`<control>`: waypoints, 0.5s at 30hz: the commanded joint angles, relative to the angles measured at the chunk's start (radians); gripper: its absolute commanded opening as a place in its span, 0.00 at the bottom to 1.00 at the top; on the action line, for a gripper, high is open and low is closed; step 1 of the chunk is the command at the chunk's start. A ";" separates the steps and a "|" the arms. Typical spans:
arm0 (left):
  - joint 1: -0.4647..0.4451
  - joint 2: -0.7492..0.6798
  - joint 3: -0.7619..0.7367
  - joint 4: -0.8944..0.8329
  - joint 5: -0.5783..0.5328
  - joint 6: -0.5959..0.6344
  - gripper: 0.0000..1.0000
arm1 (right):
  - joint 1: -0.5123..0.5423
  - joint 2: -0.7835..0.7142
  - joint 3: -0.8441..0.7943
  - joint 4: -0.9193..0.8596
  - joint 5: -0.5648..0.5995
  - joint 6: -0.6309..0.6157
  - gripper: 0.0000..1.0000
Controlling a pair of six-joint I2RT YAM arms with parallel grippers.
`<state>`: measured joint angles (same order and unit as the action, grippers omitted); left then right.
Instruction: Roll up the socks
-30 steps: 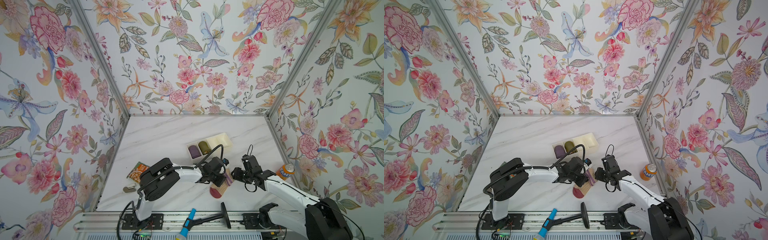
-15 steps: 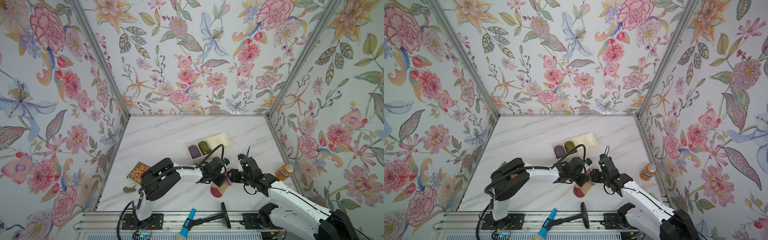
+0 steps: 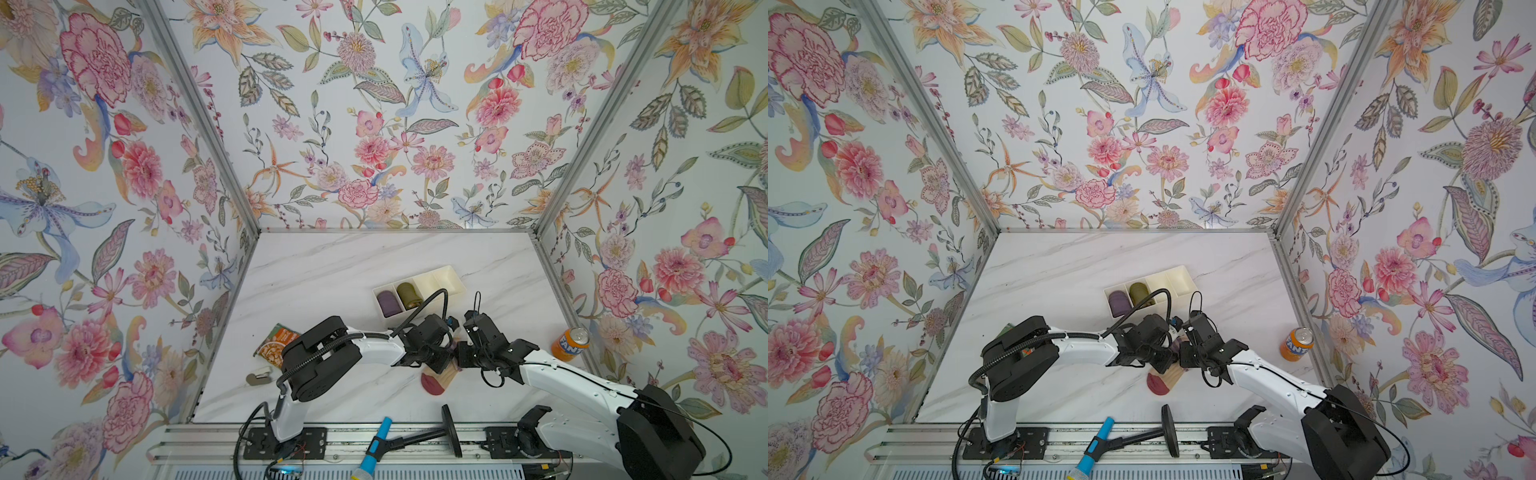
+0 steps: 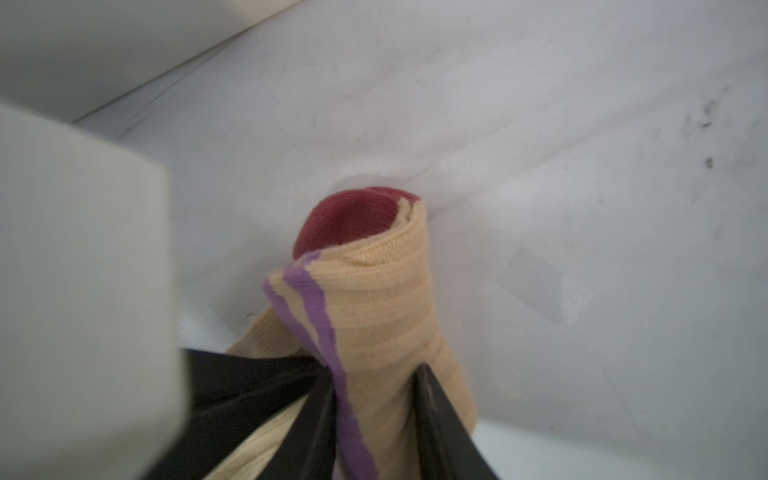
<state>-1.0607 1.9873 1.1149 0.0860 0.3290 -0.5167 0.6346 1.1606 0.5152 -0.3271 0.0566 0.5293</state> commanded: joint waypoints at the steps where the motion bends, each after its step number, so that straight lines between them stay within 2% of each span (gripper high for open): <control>1: -0.003 0.024 -0.053 -0.077 -0.026 0.009 0.00 | 0.006 0.026 0.026 -0.059 0.046 0.008 0.20; 4: 0.005 0.015 -0.082 -0.081 -0.024 0.016 0.00 | 0.006 0.037 0.032 -0.070 0.065 0.013 0.10; 7: 0.013 0.001 -0.109 -0.091 -0.028 0.029 0.00 | 0.006 0.045 0.048 -0.089 0.098 0.017 0.06; 15: 0.040 -0.015 -0.136 -0.185 -0.063 0.110 0.00 | 0.004 0.066 0.101 -0.155 0.179 0.008 0.04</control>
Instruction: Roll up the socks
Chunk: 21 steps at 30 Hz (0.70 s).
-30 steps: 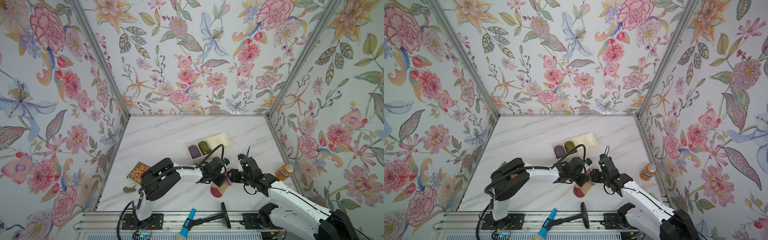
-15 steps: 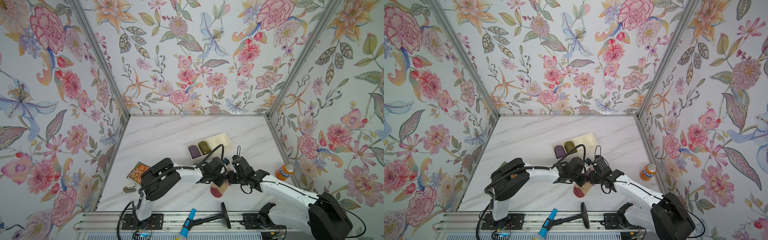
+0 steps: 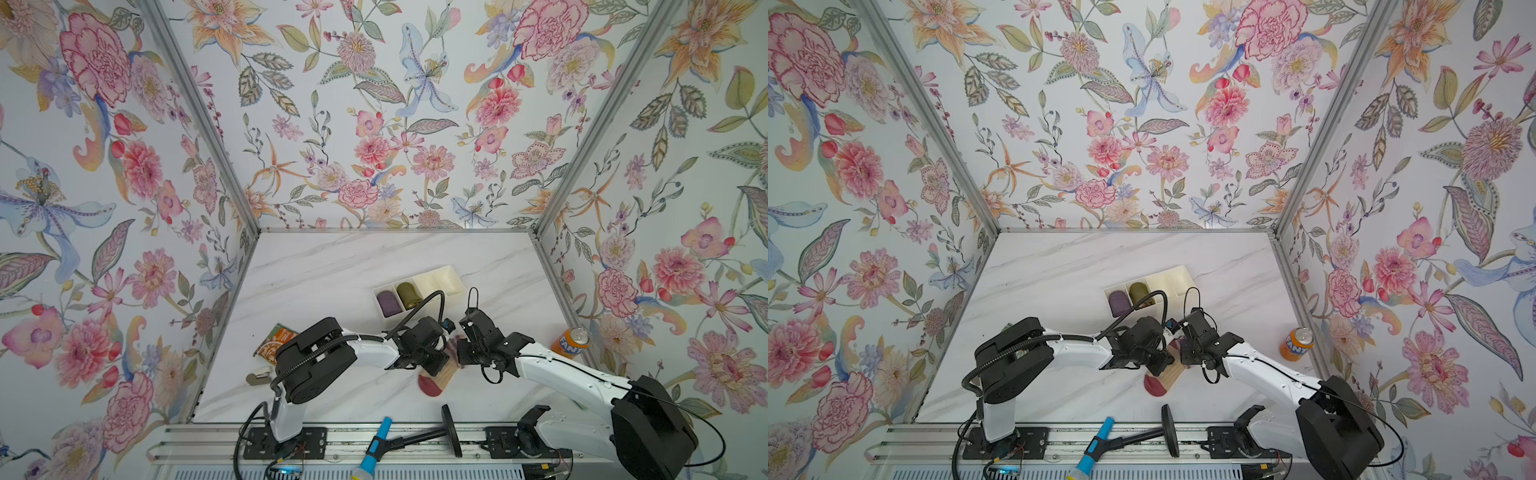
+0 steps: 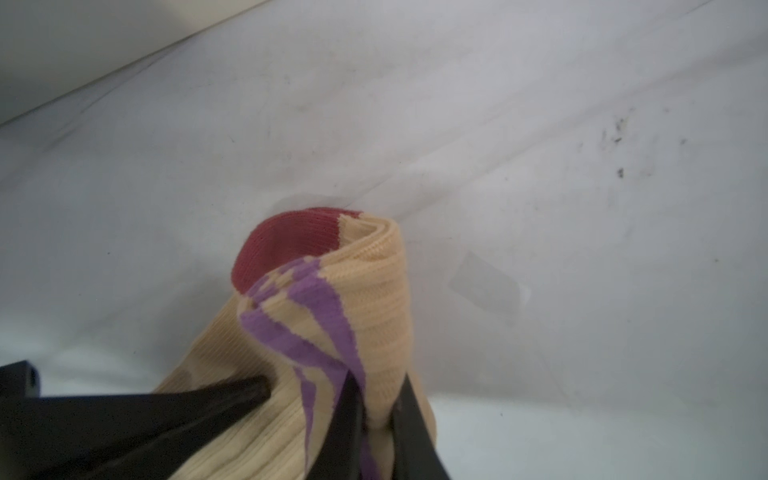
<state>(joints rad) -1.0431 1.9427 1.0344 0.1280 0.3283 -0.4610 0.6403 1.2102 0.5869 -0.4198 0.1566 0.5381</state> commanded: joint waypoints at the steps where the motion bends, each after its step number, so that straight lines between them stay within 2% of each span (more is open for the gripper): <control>1: 0.027 0.030 -0.056 -0.237 -0.067 0.065 0.00 | -0.002 0.022 0.033 -0.068 0.088 0.001 0.04; 14: 0.109 0.034 -0.054 -0.342 -0.134 0.203 0.00 | 0.000 0.031 0.061 -0.120 0.162 0.033 0.03; 21: 0.117 0.061 -0.056 -0.372 -0.142 0.240 0.00 | -0.041 -0.010 0.040 -0.065 0.110 0.069 0.03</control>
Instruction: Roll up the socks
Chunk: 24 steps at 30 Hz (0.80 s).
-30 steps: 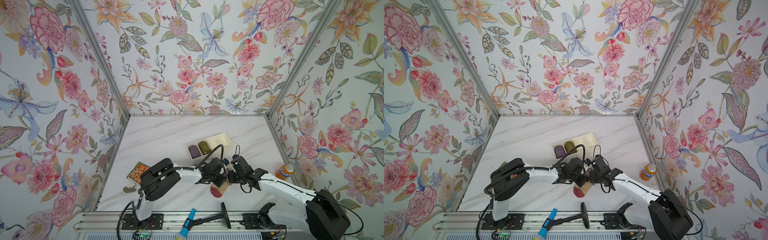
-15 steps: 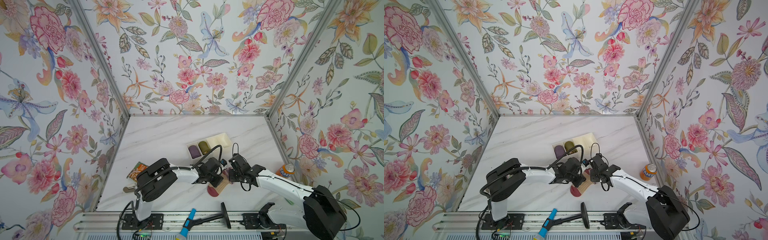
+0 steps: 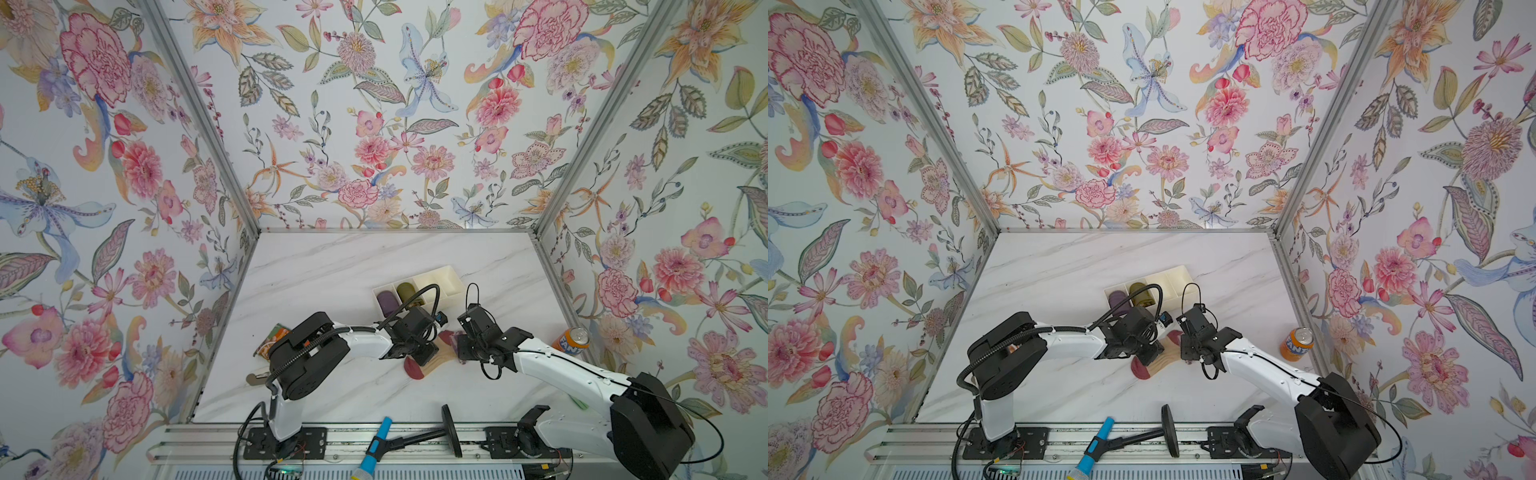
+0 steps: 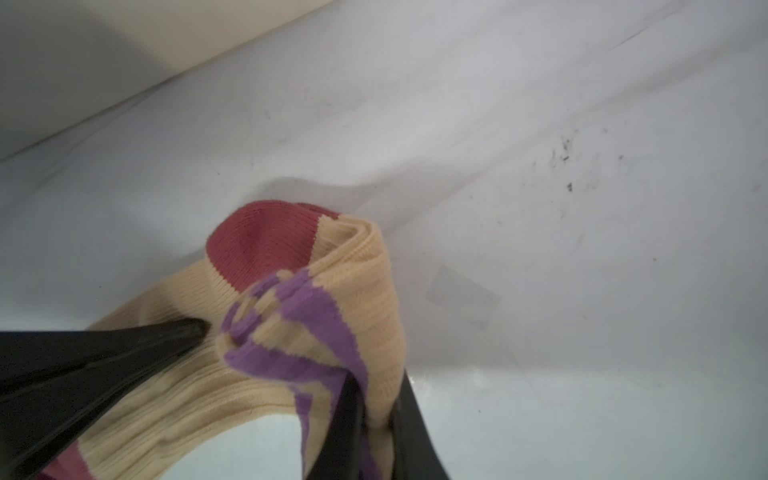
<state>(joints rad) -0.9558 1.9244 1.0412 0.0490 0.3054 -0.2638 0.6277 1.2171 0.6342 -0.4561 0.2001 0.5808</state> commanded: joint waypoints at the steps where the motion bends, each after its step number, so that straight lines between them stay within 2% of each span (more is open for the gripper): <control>1: 0.029 0.082 -0.063 -0.293 -0.118 0.046 0.00 | -0.031 -0.011 -0.006 -0.029 0.068 0.030 0.03; 7: 0.029 0.099 -0.053 -0.299 -0.095 0.060 0.00 | -0.051 0.038 -0.014 -0.002 0.048 0.054 0.02; 16: 0.038 0.050 0.014 -0.306 0.003 0.051 0.00 | -0.063 0.087 -0.034 0.052 0.008 0.069 0.01; 24: 0.052 -0.027 0.115 -0.256 0.112 0.025 0.11 | -0.068 0.081 -0.046 0.069 -0.011 0.070 0.01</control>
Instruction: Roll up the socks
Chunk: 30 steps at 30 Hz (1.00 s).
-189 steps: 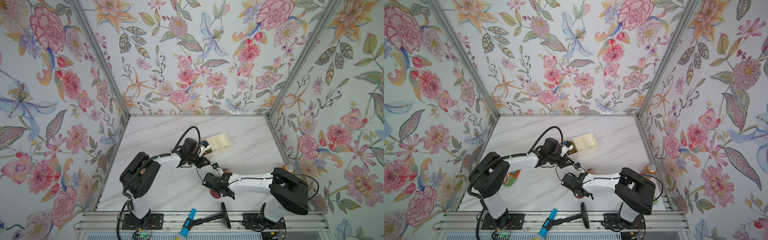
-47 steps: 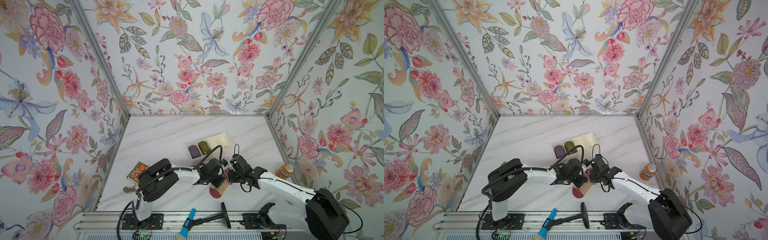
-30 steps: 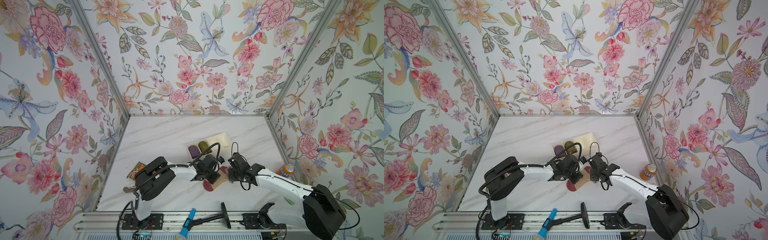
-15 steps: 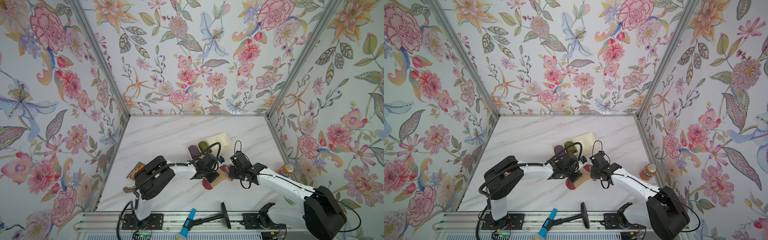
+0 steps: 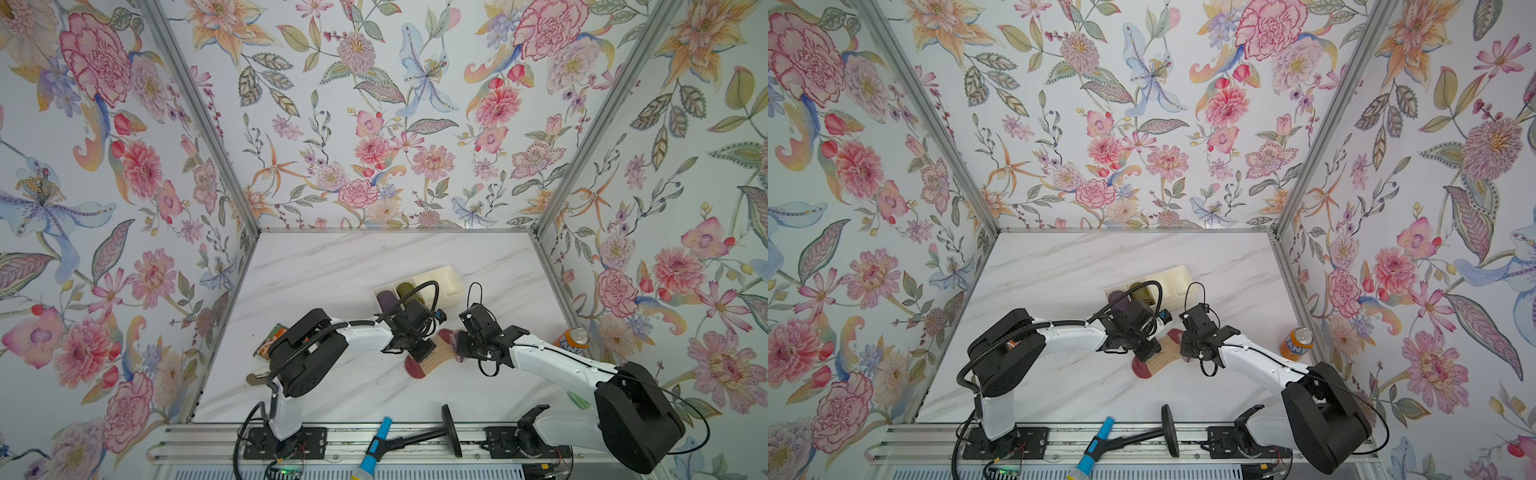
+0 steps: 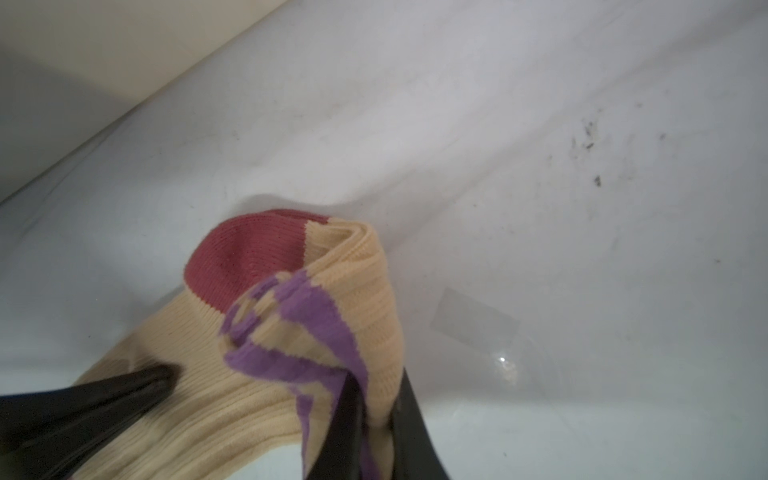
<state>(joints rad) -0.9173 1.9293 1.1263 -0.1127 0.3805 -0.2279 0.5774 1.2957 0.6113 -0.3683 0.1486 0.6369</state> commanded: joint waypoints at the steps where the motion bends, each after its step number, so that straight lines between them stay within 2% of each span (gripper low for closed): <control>1: 0.014 -0.033 0.043 -0.084 0.054 -0.013 0.10 | -0.019 0.001 -0.024 -0.017 0.037 0.014 0.02; 9: 0.014 0.006 0.141 0.010 0.159 -0.052 0.08 | -0.034 -0.014 -0.044 0.023 0.001 0.011 0.02; 16: 0.012 0.045 0.164 0.098 0.227 -0.099 0.08 | -0.058 -0.045 -0.064 0.059 -0.029 0.004 0.04; 18: 0.012 0.064 0.173 0.106 0.233 -0.105 0.08 | -0.068 -0.054 -0.073 0.075 -0.042 0.004 0.08; 30: 0.012 0.133 0.149 0.027 0.133 -0.071 0.05 | -0.126 -0.110 -0.116 0.145 -0.105 0.019 0.07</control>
<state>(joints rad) -0.9123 2.0426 1.2797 -0.0544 0.5533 -0.3126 0.4656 1.2022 0.5201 -0.2565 0.0746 0.6380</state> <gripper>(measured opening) 0.053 0.105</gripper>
